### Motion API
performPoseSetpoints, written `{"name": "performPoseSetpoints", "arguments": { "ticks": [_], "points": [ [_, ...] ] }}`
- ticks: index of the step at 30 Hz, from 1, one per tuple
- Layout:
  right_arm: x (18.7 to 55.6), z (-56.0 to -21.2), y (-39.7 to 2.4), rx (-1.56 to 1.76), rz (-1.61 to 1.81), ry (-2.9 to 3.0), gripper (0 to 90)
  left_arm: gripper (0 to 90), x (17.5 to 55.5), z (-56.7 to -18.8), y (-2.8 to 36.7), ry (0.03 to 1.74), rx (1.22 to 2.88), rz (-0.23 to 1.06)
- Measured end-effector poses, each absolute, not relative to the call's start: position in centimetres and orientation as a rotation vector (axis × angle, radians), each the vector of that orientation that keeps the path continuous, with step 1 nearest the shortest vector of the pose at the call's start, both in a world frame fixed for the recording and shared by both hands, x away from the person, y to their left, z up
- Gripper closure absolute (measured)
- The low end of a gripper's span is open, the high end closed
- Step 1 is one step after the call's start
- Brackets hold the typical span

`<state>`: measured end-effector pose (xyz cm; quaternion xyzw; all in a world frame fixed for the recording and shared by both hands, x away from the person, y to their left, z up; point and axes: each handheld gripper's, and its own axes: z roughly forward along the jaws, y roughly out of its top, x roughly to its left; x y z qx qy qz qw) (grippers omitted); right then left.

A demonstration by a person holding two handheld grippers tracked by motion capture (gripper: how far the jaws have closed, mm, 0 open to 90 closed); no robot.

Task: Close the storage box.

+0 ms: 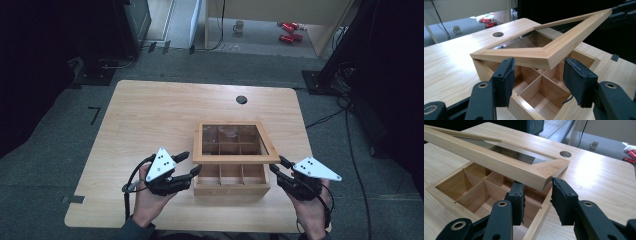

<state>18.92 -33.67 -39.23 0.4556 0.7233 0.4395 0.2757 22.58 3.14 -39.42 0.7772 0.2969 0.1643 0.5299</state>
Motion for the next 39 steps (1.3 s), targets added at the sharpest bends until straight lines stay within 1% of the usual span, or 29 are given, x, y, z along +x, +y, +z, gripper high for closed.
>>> {"name": "performPoseSetpoints", "arguments": {
  "ticks": [21,39],
  "points": [
    [18.2,-40.6,-33.5,1.242,1.156,1.957,63.4,43.2,22.3,-41.0,3.0,0.724,1.885,0.373],
    [17.6,-42.3,-33.3,1.247,1.116,1.982,62.9,45.1,21.8,-42.8,2.5,0.691,1.937,0.394]
  ]
}}
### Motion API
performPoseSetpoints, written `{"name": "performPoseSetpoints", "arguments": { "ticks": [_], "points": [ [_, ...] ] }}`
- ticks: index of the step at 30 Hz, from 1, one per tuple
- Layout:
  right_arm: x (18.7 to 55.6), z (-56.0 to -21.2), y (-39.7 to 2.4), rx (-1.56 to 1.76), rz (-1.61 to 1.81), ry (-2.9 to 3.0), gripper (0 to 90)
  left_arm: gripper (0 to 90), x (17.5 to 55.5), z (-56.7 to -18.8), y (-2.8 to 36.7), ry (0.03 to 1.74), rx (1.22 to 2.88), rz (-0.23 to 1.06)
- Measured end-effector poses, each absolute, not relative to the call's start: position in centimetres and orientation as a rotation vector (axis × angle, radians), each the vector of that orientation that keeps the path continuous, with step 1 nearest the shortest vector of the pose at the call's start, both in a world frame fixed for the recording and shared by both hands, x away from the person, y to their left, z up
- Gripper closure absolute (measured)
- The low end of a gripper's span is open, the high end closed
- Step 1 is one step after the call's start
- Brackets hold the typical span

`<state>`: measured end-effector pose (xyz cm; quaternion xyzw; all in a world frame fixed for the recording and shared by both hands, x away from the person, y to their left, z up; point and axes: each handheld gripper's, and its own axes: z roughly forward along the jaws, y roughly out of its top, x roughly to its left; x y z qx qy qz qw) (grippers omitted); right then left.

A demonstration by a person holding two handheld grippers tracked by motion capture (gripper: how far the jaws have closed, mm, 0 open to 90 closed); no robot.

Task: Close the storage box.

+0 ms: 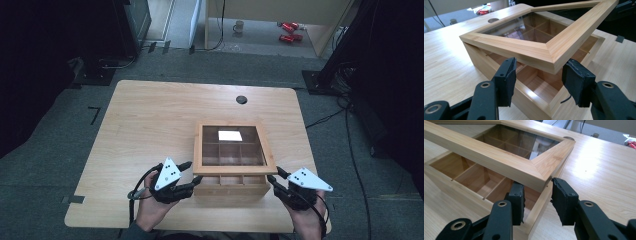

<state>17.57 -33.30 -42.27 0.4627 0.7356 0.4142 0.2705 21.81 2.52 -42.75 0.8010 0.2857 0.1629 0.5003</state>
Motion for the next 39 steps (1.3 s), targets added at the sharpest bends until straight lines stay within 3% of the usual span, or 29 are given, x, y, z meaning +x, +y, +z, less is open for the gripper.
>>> {"name": "performPoseSetpoints", "arguments": {
  "ticks": [39],
  "points": [
    [16.7,-45.8,-33.3,1.307,1.071,2.05,57.0,41.4,20.6,-46.0,1.9,0.699,2.02,0.395]
  ]
}}
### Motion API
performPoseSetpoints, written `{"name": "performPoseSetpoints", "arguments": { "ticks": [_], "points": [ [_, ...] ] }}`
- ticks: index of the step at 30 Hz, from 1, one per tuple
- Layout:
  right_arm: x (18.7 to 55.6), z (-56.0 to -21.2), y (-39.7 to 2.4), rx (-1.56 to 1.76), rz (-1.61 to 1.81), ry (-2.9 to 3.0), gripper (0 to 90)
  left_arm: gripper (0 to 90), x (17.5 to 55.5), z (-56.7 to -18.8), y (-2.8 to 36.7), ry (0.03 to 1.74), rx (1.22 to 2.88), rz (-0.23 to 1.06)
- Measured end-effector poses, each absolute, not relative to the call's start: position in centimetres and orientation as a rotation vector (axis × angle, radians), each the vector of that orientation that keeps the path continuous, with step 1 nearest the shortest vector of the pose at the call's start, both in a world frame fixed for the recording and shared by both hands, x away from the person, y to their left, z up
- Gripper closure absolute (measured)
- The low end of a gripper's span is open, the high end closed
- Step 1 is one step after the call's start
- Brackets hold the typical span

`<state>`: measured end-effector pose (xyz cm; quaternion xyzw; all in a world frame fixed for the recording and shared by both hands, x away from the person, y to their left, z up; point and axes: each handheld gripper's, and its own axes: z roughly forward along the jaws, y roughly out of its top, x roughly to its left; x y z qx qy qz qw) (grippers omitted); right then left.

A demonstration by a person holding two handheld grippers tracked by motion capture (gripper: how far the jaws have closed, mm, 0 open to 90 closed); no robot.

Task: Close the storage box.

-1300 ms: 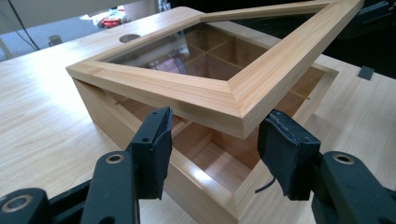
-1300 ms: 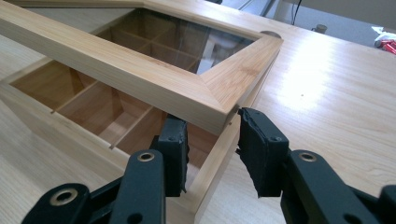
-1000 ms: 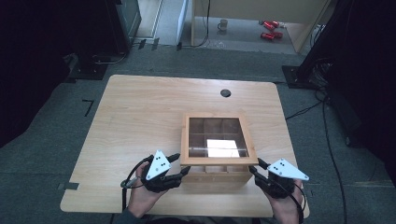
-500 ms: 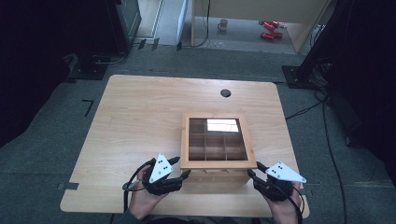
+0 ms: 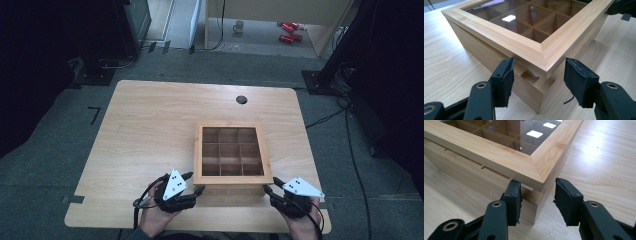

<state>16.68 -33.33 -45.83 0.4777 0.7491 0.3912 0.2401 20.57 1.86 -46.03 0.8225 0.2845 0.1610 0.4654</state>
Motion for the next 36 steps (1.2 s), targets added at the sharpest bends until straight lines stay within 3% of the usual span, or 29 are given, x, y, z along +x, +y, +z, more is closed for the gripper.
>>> {"name": "performPoseSetpoints", "arguments": {
  "ticks": [29,36],
  "points": [
    [16.38,-46.46,-33.45,1.326,1.072,2.062,56.6,40.6,20.54,-46.51,1.79,0.709,2.025,0.385],
    [15.99,-46.77,-33.9,1.359,1.082,2.074,50.1,40.3,20.29,-46.35,2.01,0.7,2.031,0.407]
  ]
}}
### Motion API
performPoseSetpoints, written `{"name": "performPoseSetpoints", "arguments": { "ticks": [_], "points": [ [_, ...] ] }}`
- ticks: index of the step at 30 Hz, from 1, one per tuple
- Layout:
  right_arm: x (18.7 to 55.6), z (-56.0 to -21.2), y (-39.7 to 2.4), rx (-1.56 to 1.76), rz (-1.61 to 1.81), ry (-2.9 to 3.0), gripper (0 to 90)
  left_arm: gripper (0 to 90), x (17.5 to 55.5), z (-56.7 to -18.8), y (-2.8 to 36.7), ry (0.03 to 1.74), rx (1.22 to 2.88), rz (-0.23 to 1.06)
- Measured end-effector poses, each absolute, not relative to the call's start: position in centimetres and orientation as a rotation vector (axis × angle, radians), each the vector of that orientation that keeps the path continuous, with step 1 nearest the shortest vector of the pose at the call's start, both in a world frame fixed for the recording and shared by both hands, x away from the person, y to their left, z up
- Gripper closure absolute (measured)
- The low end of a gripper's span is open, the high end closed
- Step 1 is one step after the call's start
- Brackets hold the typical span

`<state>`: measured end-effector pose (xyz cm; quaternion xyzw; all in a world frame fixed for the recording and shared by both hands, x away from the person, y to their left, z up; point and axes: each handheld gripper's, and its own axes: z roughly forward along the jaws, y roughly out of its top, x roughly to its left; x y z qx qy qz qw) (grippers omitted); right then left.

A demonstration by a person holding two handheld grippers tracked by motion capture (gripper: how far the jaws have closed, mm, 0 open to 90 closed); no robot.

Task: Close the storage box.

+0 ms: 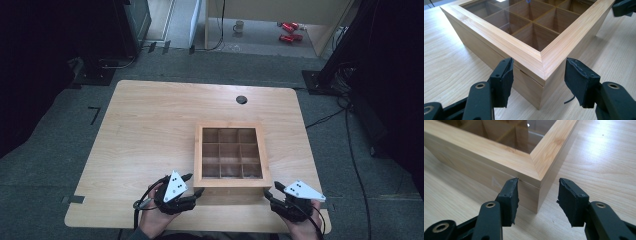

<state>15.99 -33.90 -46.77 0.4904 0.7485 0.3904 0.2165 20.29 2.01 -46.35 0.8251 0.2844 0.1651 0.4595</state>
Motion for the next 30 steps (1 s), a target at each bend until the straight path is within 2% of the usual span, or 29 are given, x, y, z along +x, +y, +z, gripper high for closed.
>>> {"name": "performPoseSetpoints", "arguments": {
  "ticks": [4,17,24,30],
  "points": [
    [15.4,-46.1,-34.8,1.37,1.114,2.042,46.4,40.3,20.4,-46.1,2.3,0.709,2.018,0.412],
    [16.1,-44.3,-37.1,1.385,1.142,1.942,42.3,40.2,21.1,-44.9,3.8,0.739,1.967,0.454],
    [17.8,-43.6,-38.0,1.394,1.125,1.905,41.1,40.2,21.5,-44.4,4.6,0.764,1.944,0.475],
    [20.9,-44.5,-38.1,1.468,1.107,1.905,39.4,40.0,21.7,-44.5,4.9,0.776,1.937,0.483]
  ]
}}
